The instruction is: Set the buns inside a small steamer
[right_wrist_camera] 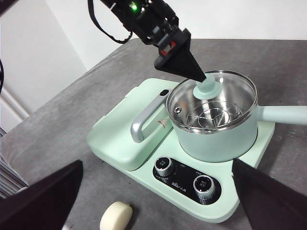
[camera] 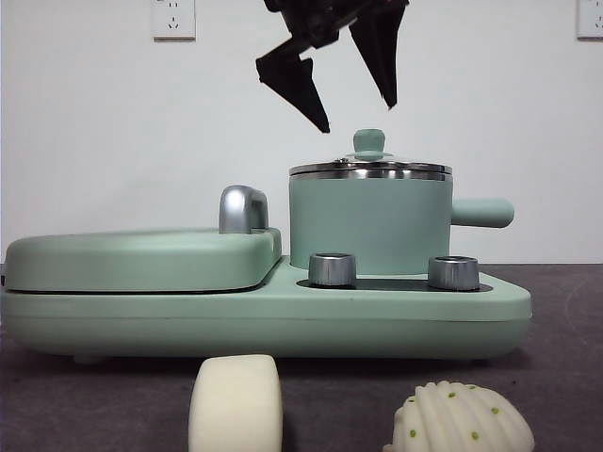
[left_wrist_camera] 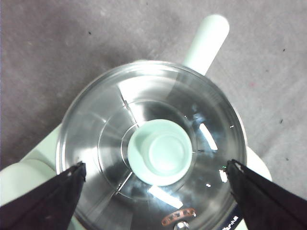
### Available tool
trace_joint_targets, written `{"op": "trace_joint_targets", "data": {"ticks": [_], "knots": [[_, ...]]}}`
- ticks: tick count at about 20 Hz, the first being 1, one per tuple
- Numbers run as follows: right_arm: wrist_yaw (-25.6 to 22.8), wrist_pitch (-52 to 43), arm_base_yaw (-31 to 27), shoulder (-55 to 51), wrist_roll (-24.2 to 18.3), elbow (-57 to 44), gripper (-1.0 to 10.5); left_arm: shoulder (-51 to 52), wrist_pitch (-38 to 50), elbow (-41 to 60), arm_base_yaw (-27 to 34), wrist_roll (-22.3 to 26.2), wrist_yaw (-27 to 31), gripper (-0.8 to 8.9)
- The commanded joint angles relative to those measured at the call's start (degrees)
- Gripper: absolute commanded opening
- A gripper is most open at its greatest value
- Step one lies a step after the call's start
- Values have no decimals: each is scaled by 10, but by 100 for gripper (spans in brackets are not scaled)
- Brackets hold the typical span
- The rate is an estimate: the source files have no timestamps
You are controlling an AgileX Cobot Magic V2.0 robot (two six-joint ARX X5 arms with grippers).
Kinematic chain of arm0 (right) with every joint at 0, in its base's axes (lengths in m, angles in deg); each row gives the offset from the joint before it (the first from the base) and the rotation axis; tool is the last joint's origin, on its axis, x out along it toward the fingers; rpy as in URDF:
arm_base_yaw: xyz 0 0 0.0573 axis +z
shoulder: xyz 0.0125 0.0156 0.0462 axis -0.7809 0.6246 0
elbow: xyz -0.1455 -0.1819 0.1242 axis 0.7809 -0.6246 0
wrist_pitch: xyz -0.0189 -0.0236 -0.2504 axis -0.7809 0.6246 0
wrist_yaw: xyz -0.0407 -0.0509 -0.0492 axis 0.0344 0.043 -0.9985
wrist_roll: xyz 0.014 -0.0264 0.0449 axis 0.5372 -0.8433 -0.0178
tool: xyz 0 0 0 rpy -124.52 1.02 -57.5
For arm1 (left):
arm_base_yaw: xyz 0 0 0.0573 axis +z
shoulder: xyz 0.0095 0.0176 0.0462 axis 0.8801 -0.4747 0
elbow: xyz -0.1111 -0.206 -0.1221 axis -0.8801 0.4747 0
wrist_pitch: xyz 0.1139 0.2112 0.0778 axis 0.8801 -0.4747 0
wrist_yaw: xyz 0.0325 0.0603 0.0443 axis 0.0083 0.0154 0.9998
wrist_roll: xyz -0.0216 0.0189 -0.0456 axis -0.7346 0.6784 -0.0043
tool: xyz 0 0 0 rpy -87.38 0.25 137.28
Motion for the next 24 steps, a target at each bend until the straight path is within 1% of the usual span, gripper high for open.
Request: {"op": "trace_joint_targets", "data": {"ticks": [1, 4, 5, 8, 11, 15, 18, 21, 22, 24], "knots": [[-1, -7, 0, 2, -4, 9, 496, -31, 5, -19, -9, 7, 3, 459], [-1, -7, 0, 2, -4, 9, 496, -46, 19, -19, -11, 7, 3, 454], [-1, -7, 0, 2, -4, 9, 496, -46, 22, -19, -12, 8, 3, 437], [-1, -7, 0, 2, -4, 9, 496, -48, 24, -19, -15, 20, 3, 337], [-1, -7, 0, 2, -4, 9, 496, -48, 17, -19, -17, 24, 3, 275], [-8, -7, 0, 2, -4, 9, 496, -48, 16, -19, -24, 50, 3, 180], [-15, -7, 0, 2, -4, 9, 496, -48, 15, -19, -26, 52, 3, 172], [-15, -7, 0, 2, -4, 9, 496, -48, 12, -19, -26, 63, 5, 71], [-15, -7, 0, 2, -4, 9, 496, -48, 12, -19, -26, 62, 5, 51], [-15, -7, 0, 2, -4, 9, 496, -48, 16, -19, -26, 62, 5, 51]]}}
